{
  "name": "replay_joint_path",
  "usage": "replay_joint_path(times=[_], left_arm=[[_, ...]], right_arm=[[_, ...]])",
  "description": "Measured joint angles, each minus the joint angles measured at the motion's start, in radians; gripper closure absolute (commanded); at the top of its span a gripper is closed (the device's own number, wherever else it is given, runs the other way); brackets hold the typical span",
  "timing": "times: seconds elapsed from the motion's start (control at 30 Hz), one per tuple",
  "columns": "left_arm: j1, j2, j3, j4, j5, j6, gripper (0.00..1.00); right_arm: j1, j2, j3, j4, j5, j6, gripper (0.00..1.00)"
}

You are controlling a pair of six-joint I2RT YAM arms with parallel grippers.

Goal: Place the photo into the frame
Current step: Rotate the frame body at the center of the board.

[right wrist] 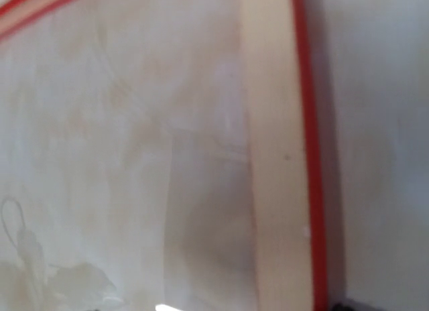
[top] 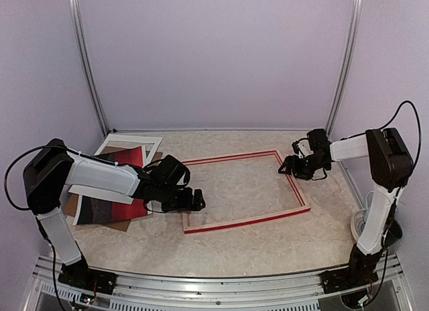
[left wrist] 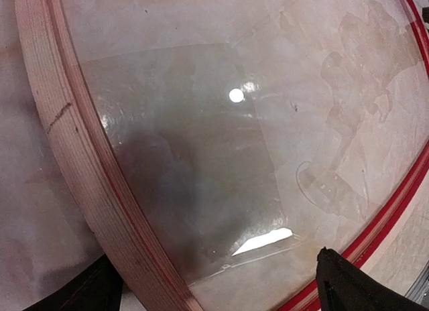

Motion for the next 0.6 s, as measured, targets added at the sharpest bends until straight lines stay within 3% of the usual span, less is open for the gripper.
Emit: replay_joint_path(times=[0.37, 0.6], left_arm=[[-0.163, 0.016, -0.005, 0.083, 0.091, -0.053, 0.01], [-0.163, -0.003, 0.004, 0.077, 0.113, -0.039, 0.01]], right_arm=[[-0.020, 0.319, 0.460, -0.019, -0.094, 0.013, 0.24], [-0.018, 0.231, 0.504, -0.112, -0.020, -0.005, 0.18]])
